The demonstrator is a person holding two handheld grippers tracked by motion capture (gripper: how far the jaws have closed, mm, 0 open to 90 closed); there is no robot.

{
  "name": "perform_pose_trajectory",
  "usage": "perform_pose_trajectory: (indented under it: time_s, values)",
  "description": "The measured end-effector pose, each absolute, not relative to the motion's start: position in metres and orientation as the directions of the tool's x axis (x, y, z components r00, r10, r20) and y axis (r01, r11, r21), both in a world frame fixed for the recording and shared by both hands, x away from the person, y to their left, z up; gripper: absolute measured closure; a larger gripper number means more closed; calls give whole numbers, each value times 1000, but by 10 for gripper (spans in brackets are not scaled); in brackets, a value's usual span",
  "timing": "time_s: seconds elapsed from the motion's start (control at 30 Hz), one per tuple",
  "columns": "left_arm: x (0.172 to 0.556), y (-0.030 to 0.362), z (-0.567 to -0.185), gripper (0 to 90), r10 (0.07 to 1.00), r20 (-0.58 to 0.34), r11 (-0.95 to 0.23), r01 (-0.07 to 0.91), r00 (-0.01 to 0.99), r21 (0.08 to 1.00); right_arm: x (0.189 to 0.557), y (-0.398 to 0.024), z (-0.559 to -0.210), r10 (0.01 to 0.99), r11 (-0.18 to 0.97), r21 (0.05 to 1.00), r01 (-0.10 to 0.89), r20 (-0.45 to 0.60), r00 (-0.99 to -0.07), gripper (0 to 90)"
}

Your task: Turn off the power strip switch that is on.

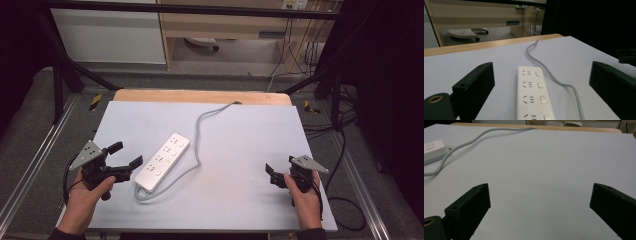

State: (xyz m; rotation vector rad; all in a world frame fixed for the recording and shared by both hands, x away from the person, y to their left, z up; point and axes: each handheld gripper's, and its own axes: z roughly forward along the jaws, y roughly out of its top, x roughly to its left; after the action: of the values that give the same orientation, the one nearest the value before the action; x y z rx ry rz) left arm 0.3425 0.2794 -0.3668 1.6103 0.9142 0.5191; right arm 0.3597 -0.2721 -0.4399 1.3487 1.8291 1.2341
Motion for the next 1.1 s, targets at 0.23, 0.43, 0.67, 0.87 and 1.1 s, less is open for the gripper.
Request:
perform_pose_trajectory:
  time_s: [0.23,0.43,0.67,0.87,1.1]
  values:
    - [348,277,-370,65,791,-137,-51,287,597,957,360,-273,-440,935,71,900,431,90,-342,36]
    - [353,274,-373,73,791,-129,-65,292,598,954,360,-274,-440,937,71,900,431,88,-338,36]
    - [360,266,-378,83,784,-121,-89,304,609,949,360,-274,-439,938,71,900,430,87,-335,35]
    - [365,262,-380,106,776,-127,-98,317,618,943,360,-276,-439,942,62,901,430,90,-324,35]
    - [370,259,-383,133,777,-133,-104,334,615,937,360,-276,-439,943,65,901,429,86,-323,35]
